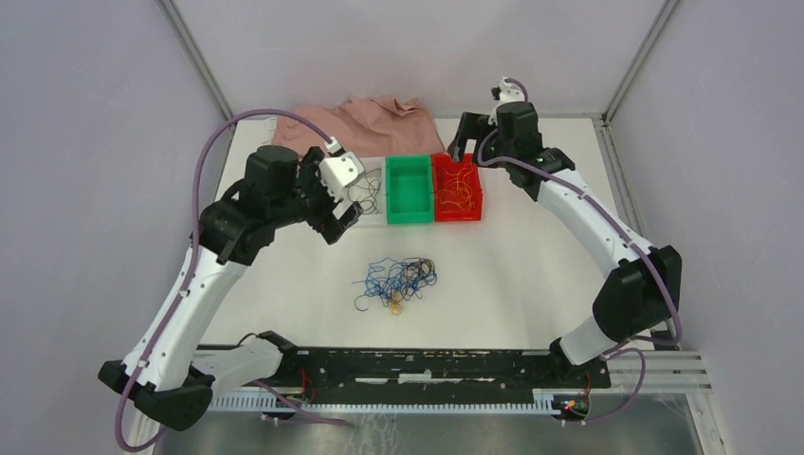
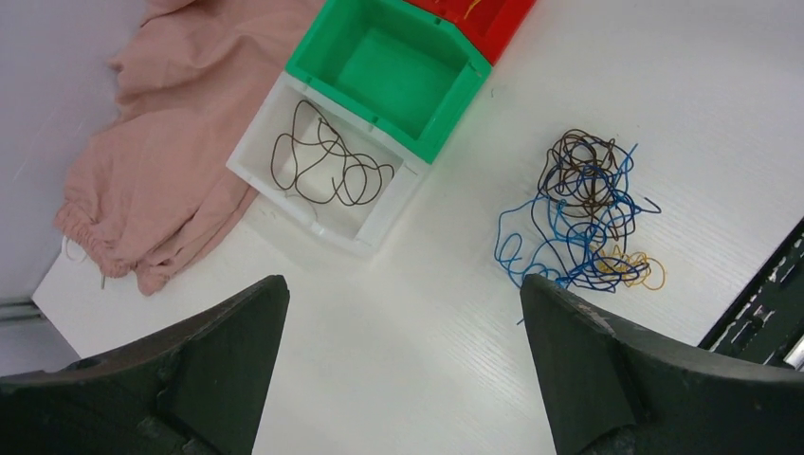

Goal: Untangle the cables

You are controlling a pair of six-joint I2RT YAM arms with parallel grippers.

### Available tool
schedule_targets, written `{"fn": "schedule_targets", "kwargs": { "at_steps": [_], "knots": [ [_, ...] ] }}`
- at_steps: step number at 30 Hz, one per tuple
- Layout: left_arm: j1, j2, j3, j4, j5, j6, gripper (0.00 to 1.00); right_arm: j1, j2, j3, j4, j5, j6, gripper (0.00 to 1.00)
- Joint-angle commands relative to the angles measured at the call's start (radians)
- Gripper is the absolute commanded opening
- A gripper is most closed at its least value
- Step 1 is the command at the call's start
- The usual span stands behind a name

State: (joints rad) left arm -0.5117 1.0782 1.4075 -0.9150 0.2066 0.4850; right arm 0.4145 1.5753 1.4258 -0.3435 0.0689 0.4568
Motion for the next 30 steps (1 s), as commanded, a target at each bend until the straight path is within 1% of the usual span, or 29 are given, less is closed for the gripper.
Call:
{"fn": "schedule_targets", "kwargs": {
  "at_steps": [1, 2, 3, 6, 7, 9, 11, 12, 15, 17, 19, 22, 25, 30],
  "knots": [
    [0.031, -0.040, -0.039, 0.092, -0.007, -0.115, 0.99, -0.056, -0.034, -0.054, -0.006, -0.254, 0.118, 1.00],
    [0.034, -0.040, -0.052, 0.095, -0.003, -0.120, 1.00, -0.042, -0.049, -0.086, 0.014, -0.276, 0.122, 1.00],
    [0.038, -0.038, -0.068, 0.099, -0.001, -0.124, 1.00, -0.015, -0.074, -0.120, 0.019, -0.257, 0.109, 1.00],
    [0.061, -0.028, -0.116, 0.104, 0.027, -0.126, 0.97, 0.147, -0.159, -0.212, -0.017, -0.077, 0.006, 0.93],
    [0.070, -0.027, -0.139, 0.105, 0.044, -0.120, 0.96, 0.191, -0.187, -0.257, -0.010, -0.049, -0.007, 0.88],
    [0.075, -0.022, -0.179, 0.094, 0.078, -0.099, 0.95, 0.251, -0.268, -0.370, 0.041, -0.055, 0.004, 0.77],
    [0.077, -0.020, -0.226, 0.085, 0.095, -0.075, 0.94, 0.319, -0.326, -0.469, 0.083, -0.052, 0.013, 0.68],
    [0.076, -0.016, -0.247, 0.082, 0.099, -0.062, 0.93, 0.357, -0.347, -0.504, 0.085, -0.043, 0.014, 0.65],
    [0.077, -0.010, -0.312, 0.072, 0.111, -0.023, 0.92, 0.490, -0.398, -0.575, 0.078, 0.019, 0.040, 0.63],
    [0.076, -0.003, -0.349, 0.077, 0.119, -0.010, 0.91, 0.636, -0.421, -0.616, 0.095, 0.106, 0.042, 0.64],
    [0.076, 0.004, -0.376, 0.086, 0.134, -0.005, 0.91, 0.754, -0.402, -0.629, 0.110, 0.203, 0.034, 0.65],
    [0.076, 0.019, -0.391, 0.093, 0.158, 0.001, 0.90, 0.867, -0.309, -0.609, 0.139, 0.271, 0.002, 0.64],
    [0.076, 0.036, -0.394, 0.093, 0.177, 0.005, 0.89, 0.902, -0.180, -0.570, 0.175, 0.277, -0.041, 0.63],
    [0.076, 0.028, -0.418, 0.084, 0.177, 0.017, 0.88, 0.901, -0.030, -0.506, 0.239, 0.296, -0.107, 0.63]
  ]
}}
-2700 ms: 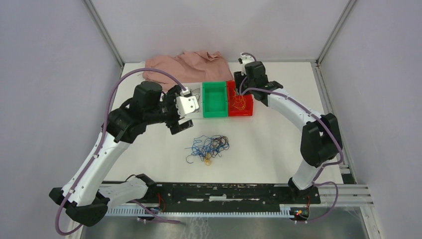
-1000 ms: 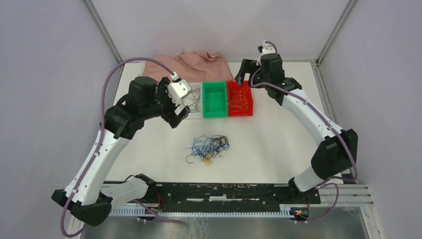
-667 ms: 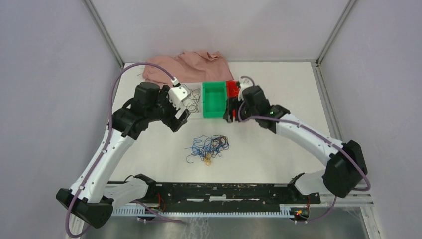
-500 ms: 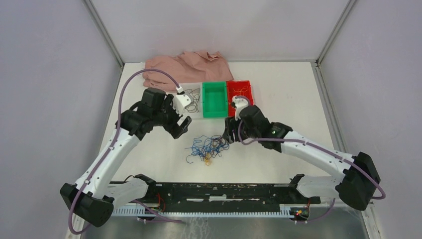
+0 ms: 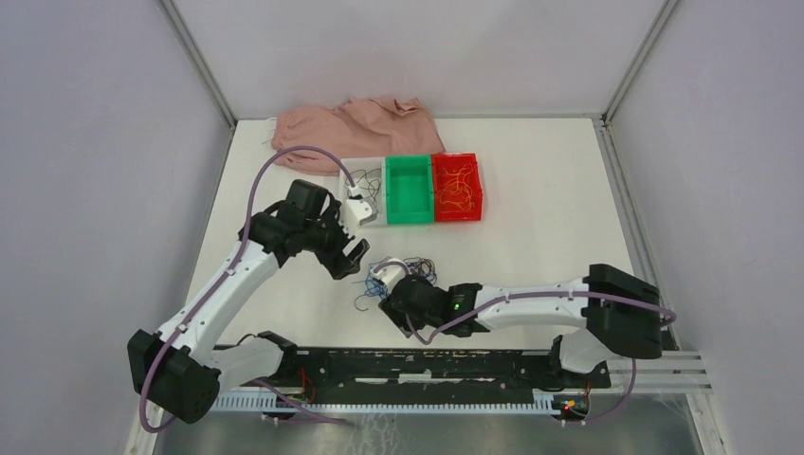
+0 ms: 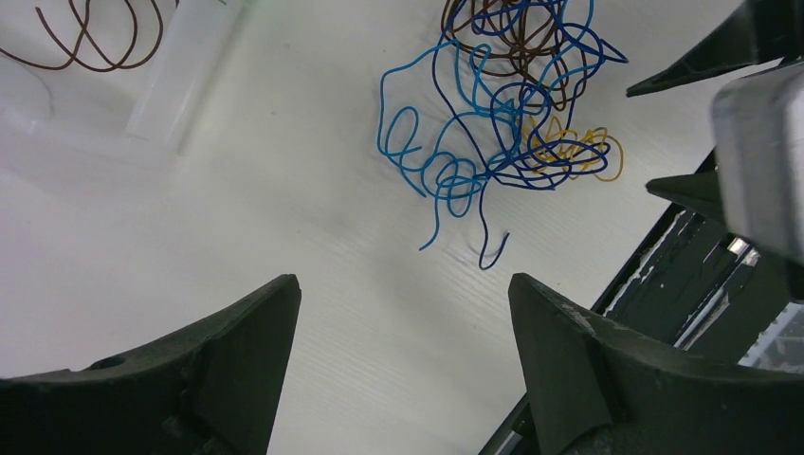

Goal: Untangle the cables

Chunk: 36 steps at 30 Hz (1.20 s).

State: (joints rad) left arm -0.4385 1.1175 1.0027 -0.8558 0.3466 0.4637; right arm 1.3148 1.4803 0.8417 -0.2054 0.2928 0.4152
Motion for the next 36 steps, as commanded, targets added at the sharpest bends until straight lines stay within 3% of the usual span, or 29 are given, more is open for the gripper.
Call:
{"fn": "schedule_targets", "kwargs": {
  "at_steps": [1, 7, 11, 13, 20, 27, 31, 36],
  "knots": [
    [0.003, -0.015, -0.017, 0.021, 0.036, 0.044, 0.88, -0.001, 0.090, 0.094, 0.106, 0.075, -0.071, 0.63],
    [0.004, -0.038, -0.029, 0.019, 0.029, 0.053, 0.88, -0.028, 0.190, 0.131, 0.157, 0.104, -0.066, 0.56],
    [0.004, -0.038, -0.021, 0.019, 0.030, 0.048, 0.87, -0.040, 0.204, 0.131, 0.166, 0.078, -0.065, 0.33],
    [0.004, -0.042, -0.020, 0.019, 0.032, 0.048, 0.87, -0.040, 0.186, 0.124, 0.151, 0.059, -0.060, 0.24],
    [0.003, -0.060, -0.025, 0.018, 0.046, 0.059, 0.87, -0.041, -0.012, 0.031, 0.096, 0.007, -0.014, 0.08],
    [0.003, -0.086, 0.003, 0.004, 0.111, 0.071, 0.86, -0.042, -0.205, 0.079, -0.060, -0.034, -0.010, 0.01],
    [0.003, -0.114, 0.010, 0.005, 0.197, 0.076, 0.87, -0.046, -0.208, 0.173, -0.185, -0.098, -0.021, 0.01],
    [0.003, -0.139, -0.025, 0.017, 0.360, 0.085, 0.87, -0.088, -0.176, 0.240, -0.182, -0.209, -0.030, 0.00]
  ]
}}
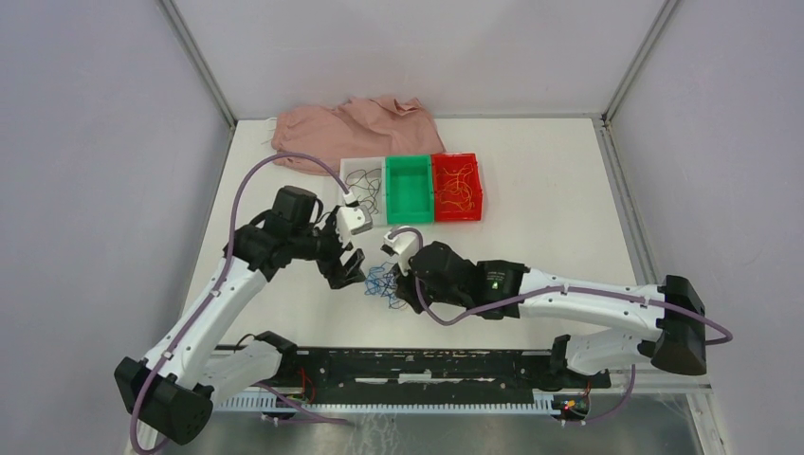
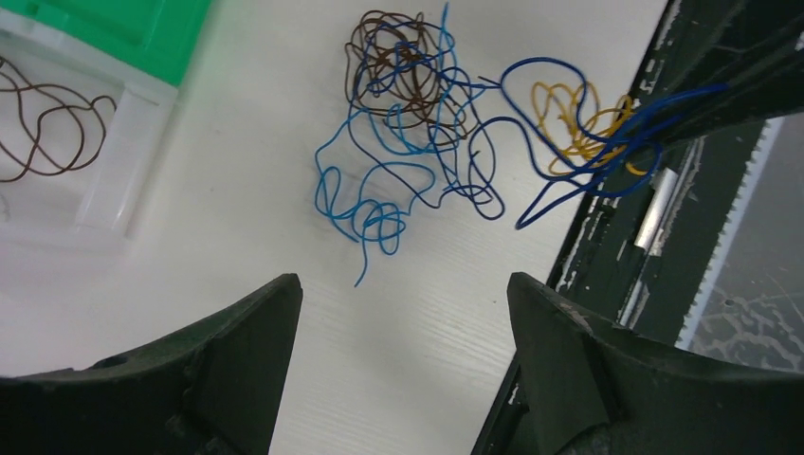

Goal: Untangle the cables

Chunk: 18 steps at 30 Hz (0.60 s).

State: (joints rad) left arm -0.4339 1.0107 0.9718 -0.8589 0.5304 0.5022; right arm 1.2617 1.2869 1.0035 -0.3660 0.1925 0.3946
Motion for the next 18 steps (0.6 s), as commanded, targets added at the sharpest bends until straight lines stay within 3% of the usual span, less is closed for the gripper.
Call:
{"fn": "schedule_targets", "kwargs": {
  "at_steps": [1, 9, 18],
  "knots": [
    [-0.001, -0.033, 0.005, 0.019, 0.199, 0.053, 0.87, -0.050, 0.025, 0.089, -0.007, -0.159, -0.007, 0.00],
    [-0.003, 0.008, 0.075, -0.153, 0.339, 0.287, 0.83, -0.135, 0.069, 0.121, 0.078, -0.384, 0.003, 0.01],
    [-0.010, 0.038, 0.039, -0.104, 0.394, 0.304, 0.71, -0.143, 0.097, 0.151, 0.095, -0.459, -0.028, 0.02]
  ]
}}
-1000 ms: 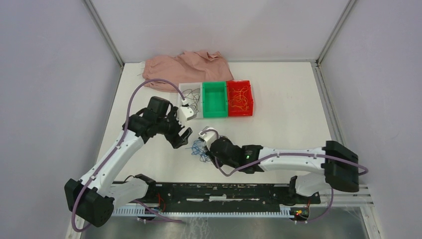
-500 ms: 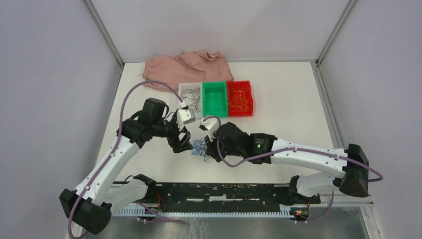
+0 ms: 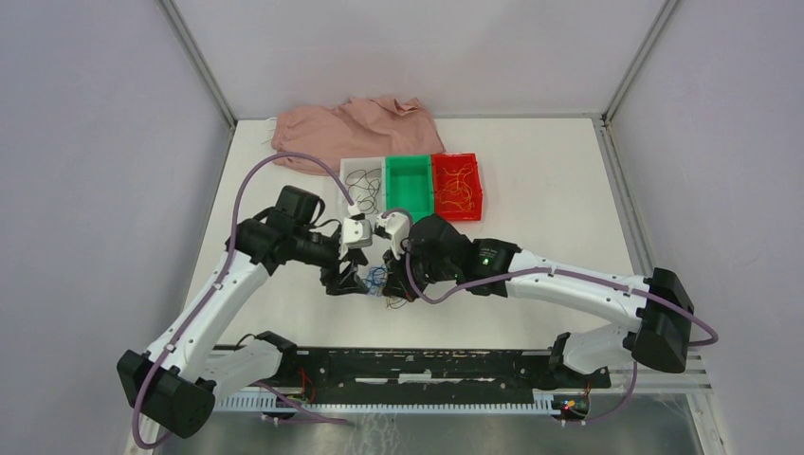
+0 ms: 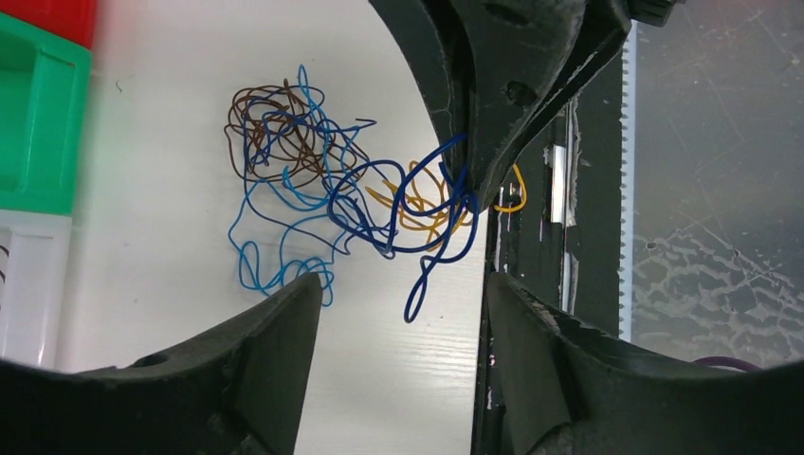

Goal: Untangle the cables

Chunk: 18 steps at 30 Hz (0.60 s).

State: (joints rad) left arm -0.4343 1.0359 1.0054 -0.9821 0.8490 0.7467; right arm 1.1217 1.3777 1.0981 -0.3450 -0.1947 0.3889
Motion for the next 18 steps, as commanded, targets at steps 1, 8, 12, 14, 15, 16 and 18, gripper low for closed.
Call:
{"fn": "schedule_targets", "kwargs": {
  "at_steps": [1, 8, 12, 14, 15, 16, 18],
  "knots": [
    [-0.010, 0.019, 0.009, 0.023, 0.083, 0.058, 0.68, -0.003, 0.013, 0.062, 0.073, -0.078, -0.024, 0.02],
    [-0.017, 0.041, 0.002, 0.049, 0.092, 0.053, 0.39, -0.006, 0.019, 0.062, 0.103, -0.095, -0.013, 0.03],
    [-0.021, 0.038, -0.033, 0.067, 0.127, 0.034, 0.31, -0.012, 0.016, 0.060, 0.121, -0.101, 0.004, 0.03],
    [-0.022, 0.035, -0.043, 0.073, 0.108, 0.033, 0.23, -0.020, -0.008, 0.032, 0.144, -0.103, 0.022, 0.04],
    [-0.021, 0.033, -0.046, 0.073, 0.095, 0.039, 0.19, -0.025, -0.015, 0.015, 0.154, -0.104, 0.032, 0.04],
    [-0.021, 0.031, -0.045, 0.075, 0.082, 0.042, 0.14, -0.033, -0.026, 0.000, 0.163, -0.105, 0.042, 0.04],
    [-0.020, 0.026, -0.039, 0.096, 0.053, 0.029, 0.04, -0.052, -0.047, -0.034, 0.177, -0.111, 0.066, 0.05]
  ]
}}
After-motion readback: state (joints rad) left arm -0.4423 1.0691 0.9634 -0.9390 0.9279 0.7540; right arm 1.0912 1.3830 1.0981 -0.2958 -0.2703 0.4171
